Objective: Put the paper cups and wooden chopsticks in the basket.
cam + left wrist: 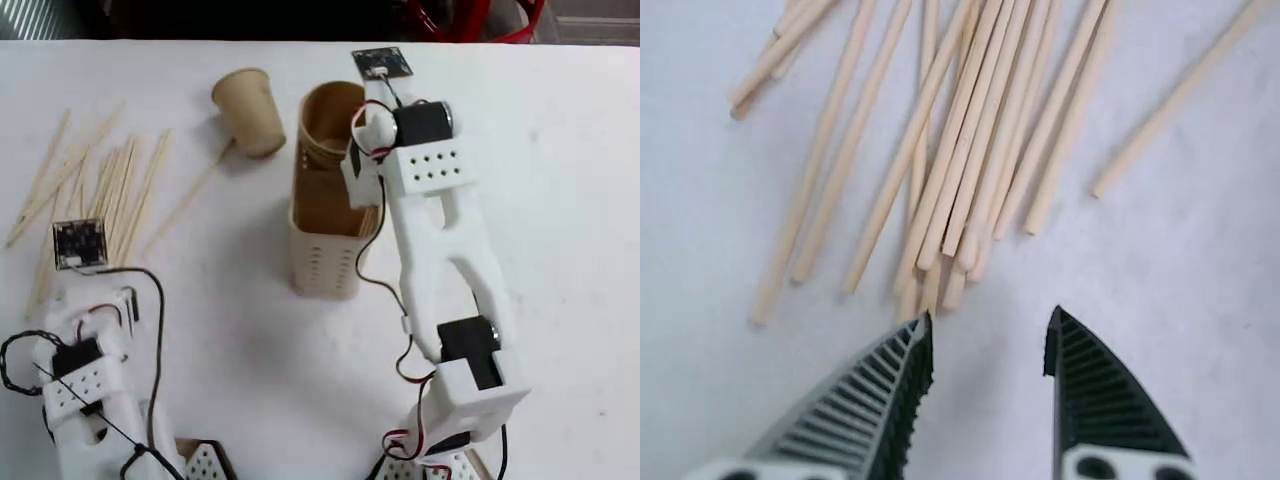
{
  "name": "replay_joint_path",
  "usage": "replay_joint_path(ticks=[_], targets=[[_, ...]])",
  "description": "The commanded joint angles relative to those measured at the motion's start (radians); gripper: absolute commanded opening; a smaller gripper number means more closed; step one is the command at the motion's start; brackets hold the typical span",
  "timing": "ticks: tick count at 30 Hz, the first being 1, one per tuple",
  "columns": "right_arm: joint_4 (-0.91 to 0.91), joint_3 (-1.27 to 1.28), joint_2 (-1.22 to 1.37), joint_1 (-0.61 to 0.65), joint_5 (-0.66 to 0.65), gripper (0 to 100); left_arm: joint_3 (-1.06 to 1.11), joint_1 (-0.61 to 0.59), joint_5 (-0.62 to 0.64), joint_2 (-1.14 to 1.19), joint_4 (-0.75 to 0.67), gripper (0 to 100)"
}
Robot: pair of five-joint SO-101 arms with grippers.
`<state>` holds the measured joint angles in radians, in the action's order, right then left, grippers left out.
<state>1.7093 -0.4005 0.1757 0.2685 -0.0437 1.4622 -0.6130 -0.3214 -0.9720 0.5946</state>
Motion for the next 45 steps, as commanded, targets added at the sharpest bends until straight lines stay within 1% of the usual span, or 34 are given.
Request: replay_joint_path(ticks=[1, 4, 6, 10, 13, 17, 19, 20, 23, 26, 29, 32, 34, 36, 39, 43, 45], targets=[[0.004, -0.005, -0.058, 0.008, -0.011, 22.0, -0.11, 0.01, -0.005, -0.012, 0.052, 20], [0.002, -0.006, -0.105, 0.019, -0.011, 22.1, -0.181, 0.01, -0.005, -0.007, 0.069, 20], [0.002, -0.002, -0.16, 0.038, -0.011, 22.1, -0.252, 0.012, -0.005, -0.004, 0.109, 20], [0.005, 0.005, -0.277, 0.067, -0.011, 22.0, -0.442, 0.082, -0.002, -0.002, 0.316, 20], [0.007, 0.008, -0.34, 0.082, -0.011, 22.0, -0.563, 0.16, 0.046, -0.002, 0.414, 20], [0.007, 0.097, -0.449, 0.076, -0.038, 22.0, -0.671, 0.246, 0.066, 0.01, 0.451, 20], [0.004, 0.163, -0.532, 0.076, -0.117, 22.0, -0.72, 0.268, 0.074, 0.065, 0.446, 20], [0.004, 0.199, -0.581, 0.076, -0.147, 22.0, -0.752, 0.269, 0.094, 0.113, 0.446, 20], [0.002, 0.333, -0.754, 0.073, -0.161, 21.9, -0.884, 0.275, 0.157, 0.312, 0.428, 20], [-0.027, 0.542, -0.937, 0.012, -0.166, 21.9, -1.046, 0.32, 0.169, 0.542, 0.387, 20], [-0.15, 0.832, -1.116, -0.076, -0.258, 21.2, -1.249, 0.38, 0.17, 0.771, 0.362, 20], [-0.34, 1.14, -1.287, -0.182, -0.328, 15.1, -1.493, 0.427, 0.175, 0.986, 0.362, 20], [-0.444, 1.339, -1.394, -0.246, -0.368, 11.9, -1.66, 0.444, 0.221, 1.133, 0.361, 20], [-0.519, 1.525, -1.489, -0.292, -0.42, 11.8, -1.843, 0.461, 0.278, 1.283, 0.348, 20], [-0.596, 1.738, -1.62, -0.34, -0.462, 13.7, -2.124, 0.481, 0.35, 1.518, 0.298, 19], [-0.648, 1.927, -1.794, -0.363, -0.456, 14.1, -2.503, 0.513, 0.479, 1.831, 0.203, 19], [-0.648, 1.989, -1.885, -0.36, -0.433, 14.1, -2.687, 0.522, 0.517, 1.989, 0.157, 19]])
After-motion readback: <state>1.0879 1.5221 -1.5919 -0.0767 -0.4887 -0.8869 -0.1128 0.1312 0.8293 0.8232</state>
